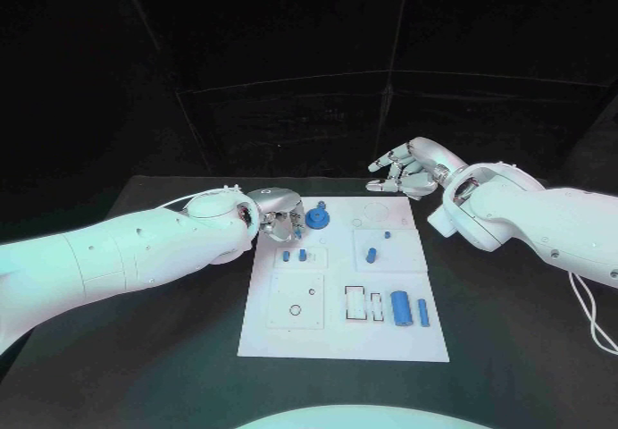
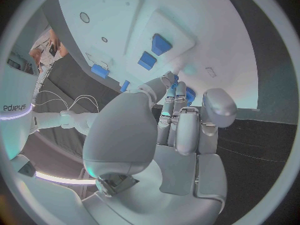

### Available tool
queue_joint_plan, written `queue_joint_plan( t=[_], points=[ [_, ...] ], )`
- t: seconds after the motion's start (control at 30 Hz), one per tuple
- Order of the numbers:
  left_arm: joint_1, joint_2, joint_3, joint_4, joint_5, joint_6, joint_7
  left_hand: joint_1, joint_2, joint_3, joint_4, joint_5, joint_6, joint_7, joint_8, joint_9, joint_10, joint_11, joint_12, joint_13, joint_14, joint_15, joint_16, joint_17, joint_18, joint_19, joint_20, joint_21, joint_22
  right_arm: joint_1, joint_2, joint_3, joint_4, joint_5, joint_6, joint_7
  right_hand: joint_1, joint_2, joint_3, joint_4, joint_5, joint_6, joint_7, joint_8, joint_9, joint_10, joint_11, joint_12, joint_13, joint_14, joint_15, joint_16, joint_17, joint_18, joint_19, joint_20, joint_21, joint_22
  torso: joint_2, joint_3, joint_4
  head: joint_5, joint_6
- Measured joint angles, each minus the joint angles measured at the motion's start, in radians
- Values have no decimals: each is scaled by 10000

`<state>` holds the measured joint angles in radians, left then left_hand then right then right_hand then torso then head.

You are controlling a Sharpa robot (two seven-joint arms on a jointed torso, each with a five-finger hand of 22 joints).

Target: Assemble the parts on the task board

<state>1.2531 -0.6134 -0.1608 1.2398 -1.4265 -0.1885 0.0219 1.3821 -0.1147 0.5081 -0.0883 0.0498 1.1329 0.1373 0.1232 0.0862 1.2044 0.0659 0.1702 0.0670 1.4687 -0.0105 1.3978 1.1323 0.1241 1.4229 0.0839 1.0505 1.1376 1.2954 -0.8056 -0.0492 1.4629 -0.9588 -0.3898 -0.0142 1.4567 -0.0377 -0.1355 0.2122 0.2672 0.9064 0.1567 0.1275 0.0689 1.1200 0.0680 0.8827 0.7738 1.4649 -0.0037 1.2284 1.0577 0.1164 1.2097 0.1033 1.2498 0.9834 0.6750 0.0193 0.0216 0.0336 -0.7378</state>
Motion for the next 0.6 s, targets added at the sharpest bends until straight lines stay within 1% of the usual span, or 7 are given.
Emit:
queue_joint_plan(
  t=[0.47, 0.6],
  points=[
    [0, 152, 0, -109, 4, 189, -16, -1, -2, -1, 0, 0, -1, -1, 3, 0, -1, 1, 0, 13, 0, 0, -6, 0, 0, 0, 0, 0, 14, 0, 13, 0, 0, 0, 0, 0, 0, 0, 0, 0, 0, 0, 0, 0, 0, 0, 0, 0, 0, 0, 0, 0, -1, 0, 0, 0, 0, 0, -3, 0, -1, -16, -19],
    [4, 166, 8, -137, 6, 276, -52, -10, -11, -1, 0, 0, 35, -37, 5, 0, -2, 1, 0, 12, 0, 1, -6, -16, 0, 0, 0, 0, 13, 0, 13, 0, 0, 0, 0, 0, 0, 0, 0, 0, 0, 0, 0, 0, 0, 0, 0, 0, 0, 0, 0, 0, -1, 0, 0, 0, 0, 0, -4, -4, -1, -16, -26]
  ],
)
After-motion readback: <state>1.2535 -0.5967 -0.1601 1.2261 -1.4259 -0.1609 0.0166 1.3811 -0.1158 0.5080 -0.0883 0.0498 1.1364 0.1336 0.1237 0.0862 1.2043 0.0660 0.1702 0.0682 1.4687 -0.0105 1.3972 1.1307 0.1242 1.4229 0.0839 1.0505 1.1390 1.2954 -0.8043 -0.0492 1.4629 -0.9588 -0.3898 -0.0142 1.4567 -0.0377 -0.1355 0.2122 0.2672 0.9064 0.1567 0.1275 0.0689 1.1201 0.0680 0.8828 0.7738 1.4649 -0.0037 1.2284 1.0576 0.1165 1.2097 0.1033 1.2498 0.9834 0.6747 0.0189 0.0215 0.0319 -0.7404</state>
